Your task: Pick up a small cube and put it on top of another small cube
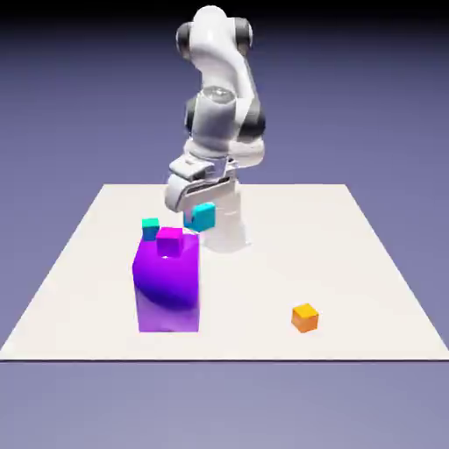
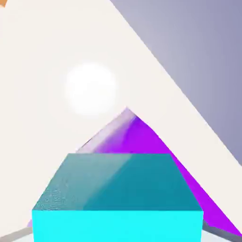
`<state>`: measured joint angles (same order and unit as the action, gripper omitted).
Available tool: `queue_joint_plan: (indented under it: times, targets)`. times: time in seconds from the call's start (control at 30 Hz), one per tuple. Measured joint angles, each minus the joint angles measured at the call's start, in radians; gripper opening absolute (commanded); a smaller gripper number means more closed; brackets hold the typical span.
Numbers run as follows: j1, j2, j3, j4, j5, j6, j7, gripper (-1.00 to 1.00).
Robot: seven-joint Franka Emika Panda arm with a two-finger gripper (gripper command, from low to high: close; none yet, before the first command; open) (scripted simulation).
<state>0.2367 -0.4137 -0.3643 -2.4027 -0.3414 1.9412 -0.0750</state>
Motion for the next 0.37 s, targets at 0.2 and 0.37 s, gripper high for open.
queue_joint_plan:
  times: [0.2, 0.37]
  targets:
    - [0.025, 0.033, -0.093, -0.02, -0.036, 0.013, -0.08, -1.0]
    - [0.016, 0.066, -0.118, -0.09, -0.053, 0.118, -0.074, 1.0]
